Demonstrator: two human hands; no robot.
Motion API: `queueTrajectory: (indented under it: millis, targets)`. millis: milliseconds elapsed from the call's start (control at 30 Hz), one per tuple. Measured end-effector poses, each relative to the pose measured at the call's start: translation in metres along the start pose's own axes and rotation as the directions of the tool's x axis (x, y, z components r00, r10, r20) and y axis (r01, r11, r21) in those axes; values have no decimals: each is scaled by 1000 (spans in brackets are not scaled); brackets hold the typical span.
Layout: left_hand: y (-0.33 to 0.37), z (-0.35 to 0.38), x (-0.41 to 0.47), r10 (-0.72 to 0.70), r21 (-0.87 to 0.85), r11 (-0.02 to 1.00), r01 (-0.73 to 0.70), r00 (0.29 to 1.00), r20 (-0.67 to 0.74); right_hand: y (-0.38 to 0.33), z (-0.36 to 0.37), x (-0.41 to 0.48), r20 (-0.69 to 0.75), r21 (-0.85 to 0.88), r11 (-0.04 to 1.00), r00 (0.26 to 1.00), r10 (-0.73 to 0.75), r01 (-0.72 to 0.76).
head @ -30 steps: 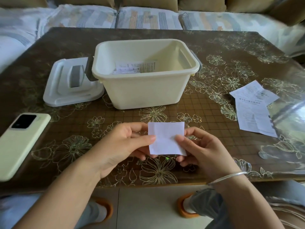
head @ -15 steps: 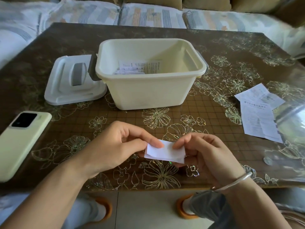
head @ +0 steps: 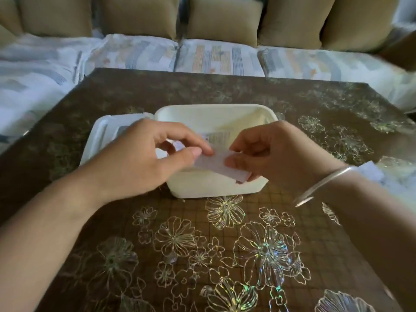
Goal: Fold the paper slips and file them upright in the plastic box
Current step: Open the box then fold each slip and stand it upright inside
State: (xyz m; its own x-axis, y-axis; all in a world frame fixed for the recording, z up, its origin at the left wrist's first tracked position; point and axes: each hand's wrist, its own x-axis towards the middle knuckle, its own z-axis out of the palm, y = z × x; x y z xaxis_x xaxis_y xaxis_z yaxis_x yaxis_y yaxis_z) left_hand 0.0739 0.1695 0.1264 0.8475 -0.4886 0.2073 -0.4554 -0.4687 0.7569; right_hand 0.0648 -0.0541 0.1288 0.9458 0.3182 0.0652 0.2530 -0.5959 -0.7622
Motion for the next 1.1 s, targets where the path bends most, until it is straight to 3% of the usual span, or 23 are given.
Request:
queueTrajectory:
  millis: [100,200,367,533,733,833,1100]
  targets:
    - [-27,-13,30,-58,33,997,69,962,-266,7,-11,33,-50,-25,999,998,39,-41]
    - [-53,-12,56,-150,77,974,211,864,-481,20,-13,67,118,-49,987,980,159,-154]
    - [-71,9,76,-133,273,906,325,828,-545,29,2,108,329,-305,943,914,237,-135]
    - [-70,12,74,-87,393,861,323,854,-513,25,8,123,459,-299,952,865,201,-63]
    - [-70,10,74,-122,388,853,348,857,-501,23,24,123,714,-217,962,646,272,-166]
    - [-70,9,75,-133,388,849,359,856,-500,23,34,121,690,-314,943,656,305,-107]
    - [-73,11,74,-158,357,860,363,856,-491,23,48,118,567,-468,878,796,213,98]
